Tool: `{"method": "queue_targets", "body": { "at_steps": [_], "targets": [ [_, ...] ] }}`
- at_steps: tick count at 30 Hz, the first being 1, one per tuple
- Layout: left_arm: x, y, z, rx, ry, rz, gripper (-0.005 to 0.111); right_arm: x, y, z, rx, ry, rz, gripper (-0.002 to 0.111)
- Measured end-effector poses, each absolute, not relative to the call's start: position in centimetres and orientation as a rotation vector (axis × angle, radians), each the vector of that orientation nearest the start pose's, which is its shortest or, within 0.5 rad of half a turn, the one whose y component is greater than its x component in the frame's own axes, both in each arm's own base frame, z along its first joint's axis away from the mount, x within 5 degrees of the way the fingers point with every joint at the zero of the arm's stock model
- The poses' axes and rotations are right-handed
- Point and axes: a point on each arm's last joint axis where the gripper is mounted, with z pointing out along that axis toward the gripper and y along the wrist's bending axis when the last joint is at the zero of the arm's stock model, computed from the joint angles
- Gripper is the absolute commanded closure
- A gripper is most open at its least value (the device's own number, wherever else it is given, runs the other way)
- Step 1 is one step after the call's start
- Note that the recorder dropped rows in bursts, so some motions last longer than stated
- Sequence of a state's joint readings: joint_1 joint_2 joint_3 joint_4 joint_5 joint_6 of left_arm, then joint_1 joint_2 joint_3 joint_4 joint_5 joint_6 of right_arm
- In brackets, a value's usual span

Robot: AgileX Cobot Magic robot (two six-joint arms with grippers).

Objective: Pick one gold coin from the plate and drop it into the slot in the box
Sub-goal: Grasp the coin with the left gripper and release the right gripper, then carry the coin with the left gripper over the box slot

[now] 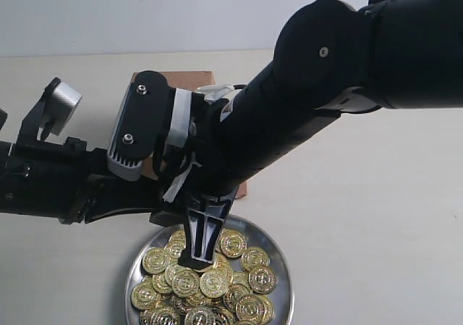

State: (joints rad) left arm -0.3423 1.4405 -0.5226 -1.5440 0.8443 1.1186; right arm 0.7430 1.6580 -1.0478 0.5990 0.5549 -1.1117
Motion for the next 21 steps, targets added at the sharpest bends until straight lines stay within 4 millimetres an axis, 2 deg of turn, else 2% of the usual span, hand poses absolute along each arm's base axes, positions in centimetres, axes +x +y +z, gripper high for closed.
{"method": "queue_targets", "body": {
  "at_steps": [3,6,8,9,12,14,16,19,21],
  "targets": [
    [19.1,-14.0,19.1,0.312,2.471,-1.352,0.107,23.1,24.9,22.2,-1.666,1.942,0.446,0.081],
    [19.2,-13.9,19.1,0.293,2.469,-1.345,0.107,23.2,24.9,22.2,-1.662,1.937,0.437,0.079],
    [19.2,-14.0,19.1,0.293,2.47,-1.348,0.107,23.2,24.9,22.2,-1.665,1.936,0.438,0.07],
    [19.2,-14.0,19.1,0.292,2.471,-1.348,0.107,23.2,24.9,22.2,-1.665,1.936,0.438,0.061],
    [19.2,-14.0,19.2,0.291,2.463,-1.358,0.107,23.2,24.9,22.2,-1.665,1.936,0.438,0.042],
    [19.1,-14.1,19.2,0.297,2.459,-1.373,0.107,23.2,24.9,22.2,-1.656,1.948,0.444,0.037],
    [19.1,-14.1,19.2,0.302,2.461,-1.371,0.107,23.2,24.6,22.4,-1.643,1.968,0.419,0.036],
    [19.3,-14.0,19.1,0.316,2.466,-1.335,0.107,23.1,23.5,24.0,-1.598,1.989,0.308,0.038],
    [19.7,-13.9,19.2,0.315,2.462,-1.294,0.107,22.8,23.0,24.9,-1.565,2.014,0.301,0.048]
  ]
}}
